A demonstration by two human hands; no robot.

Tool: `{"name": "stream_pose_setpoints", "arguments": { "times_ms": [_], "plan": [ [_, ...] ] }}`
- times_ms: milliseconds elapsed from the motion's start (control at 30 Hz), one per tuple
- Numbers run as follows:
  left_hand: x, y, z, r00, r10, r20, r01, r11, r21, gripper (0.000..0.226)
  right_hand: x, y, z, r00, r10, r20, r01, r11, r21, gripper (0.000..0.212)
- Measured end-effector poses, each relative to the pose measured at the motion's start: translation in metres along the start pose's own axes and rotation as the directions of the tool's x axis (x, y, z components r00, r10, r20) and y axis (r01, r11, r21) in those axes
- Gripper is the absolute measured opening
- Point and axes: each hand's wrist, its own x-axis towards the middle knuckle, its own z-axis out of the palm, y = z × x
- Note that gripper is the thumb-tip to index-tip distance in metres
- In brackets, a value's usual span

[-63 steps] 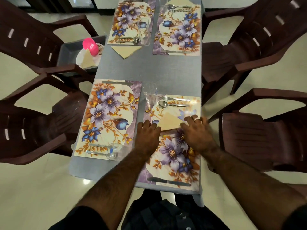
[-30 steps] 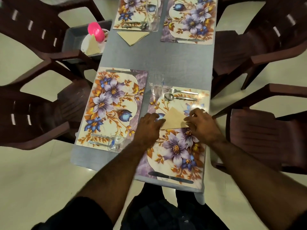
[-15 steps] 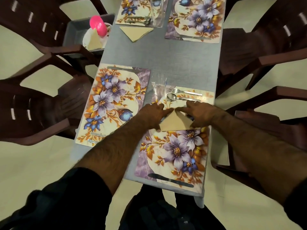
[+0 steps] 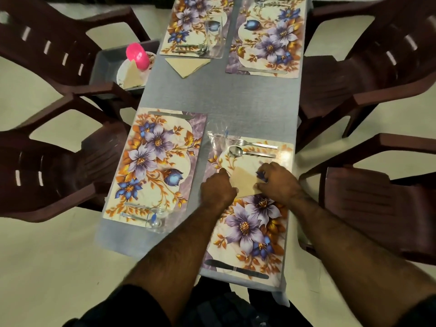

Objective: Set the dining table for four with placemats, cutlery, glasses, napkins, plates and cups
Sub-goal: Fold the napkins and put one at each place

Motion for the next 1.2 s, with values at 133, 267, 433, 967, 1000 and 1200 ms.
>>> {"name": "stream_pose_setpoints", "arguments": {
  "times_ms": [133, 267, 433, 967, 1000, 1200],
  "plan": [
    [-0.002, 0.000, -0.003, 0.999, 0.032, -0.003, -0.032, 0.989, -0.143, 0.021, 0.004, -0.001, 0.006, 0.999, -0.020, 0.044, 0.013, 0.986, 0.164, 0.059],
    [-0.006, -0.004, -0.011, 0.975, 0.208, 0.082, -0.175, 0.936, -0.304, 0.021, 0.010, 0.007, 0.003, 0.988, -0.106, 0.111, 0.068, 0.950, 0.303, 0.066],
    [-0.008, -0.005, -0.029, 0.937, 0.314, 0.154, -0.227, 0.881, -0.415, 0.036, 0.015, 0.010, -0.011, 0.959, -0.165, 0.229, 0.095, 0.954, 0.285, 0.042],
    [0.086, 0.076, -0.217, 0.910, 0.342, -0.235, -0.402, 0.866, -0.296, 0.040, 0.094, -0.013, -0.173, 0.982, -0.028, -0.188, 0.155, 0.686, 0.711, 0.021],
    [0.101, 0.075, -0.226, 0.908, 0.340, -0.244, -0.396, 0.886, -0.242, 0.037, 0.109, -0.013, -0.174, 0.980, -0.011, -0.200, 0.150, 0.701, 0.697, 0.021],
    [0.167, 0.054, -0.221, 0.947, 0.281, -0.156, -0.302, 0.944, -0.135, 0.039, 0.162, -0.012, -0.137, 0.995, 0.017, -0.099, 0.034, 0.872, 0.489, 0.016]
  ]
}}
